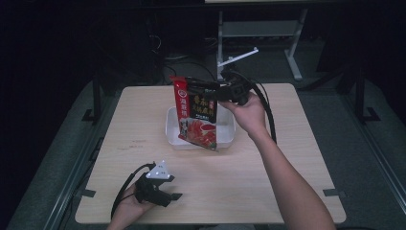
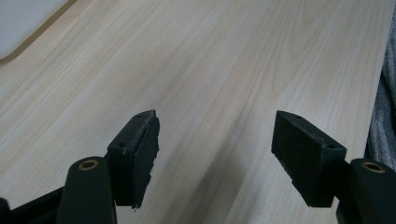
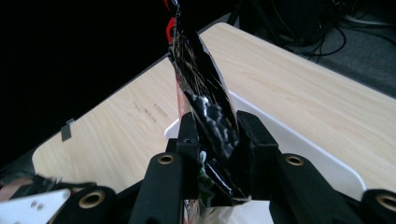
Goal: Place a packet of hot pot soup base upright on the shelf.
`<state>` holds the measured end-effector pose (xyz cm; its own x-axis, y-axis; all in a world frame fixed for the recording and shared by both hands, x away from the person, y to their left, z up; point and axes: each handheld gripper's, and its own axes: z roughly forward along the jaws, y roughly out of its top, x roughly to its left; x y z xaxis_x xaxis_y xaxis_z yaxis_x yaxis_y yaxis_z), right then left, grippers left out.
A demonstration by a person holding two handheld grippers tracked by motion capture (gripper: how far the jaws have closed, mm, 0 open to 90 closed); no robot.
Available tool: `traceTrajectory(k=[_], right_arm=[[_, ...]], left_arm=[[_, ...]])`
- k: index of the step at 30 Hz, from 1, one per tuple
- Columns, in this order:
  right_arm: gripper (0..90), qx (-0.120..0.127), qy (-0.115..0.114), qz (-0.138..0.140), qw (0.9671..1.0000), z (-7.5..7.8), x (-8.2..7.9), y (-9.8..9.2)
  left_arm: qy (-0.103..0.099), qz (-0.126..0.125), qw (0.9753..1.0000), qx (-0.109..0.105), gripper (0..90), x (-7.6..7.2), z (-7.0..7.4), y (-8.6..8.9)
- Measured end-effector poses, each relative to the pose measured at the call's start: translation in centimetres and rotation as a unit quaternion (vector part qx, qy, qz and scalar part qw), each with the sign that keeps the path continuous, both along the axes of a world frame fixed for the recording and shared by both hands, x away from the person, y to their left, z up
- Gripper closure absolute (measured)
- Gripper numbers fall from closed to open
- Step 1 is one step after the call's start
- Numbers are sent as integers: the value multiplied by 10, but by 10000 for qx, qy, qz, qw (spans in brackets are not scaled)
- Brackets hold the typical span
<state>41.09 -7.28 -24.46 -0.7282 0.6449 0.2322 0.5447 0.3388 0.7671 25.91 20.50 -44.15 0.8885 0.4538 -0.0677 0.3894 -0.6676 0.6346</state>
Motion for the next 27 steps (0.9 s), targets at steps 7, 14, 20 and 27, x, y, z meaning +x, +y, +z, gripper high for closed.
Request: traceTrajectory(k=[7, 14, 20, 27], right_arm=[[717, -30, -32, -149, 9999, 1, 15, 17], [716, -83, 10, -328, 9994, -6, 27, 30], [716, -114, -108, -544, 9984, -8, 34, 41], [715, -231, -62, -690, 9973, -15, 42, 56]], left_arm=[[-4, -30, 10000, -74, 312, -2, 2, -1], [-2, -42, 9999, -97, 315, -2, 2, 0], [-7, -48, 9999, -90, 316, -2, 2, 0], [-25, -30, 9999, -117, 314, -3, 3, 1]])
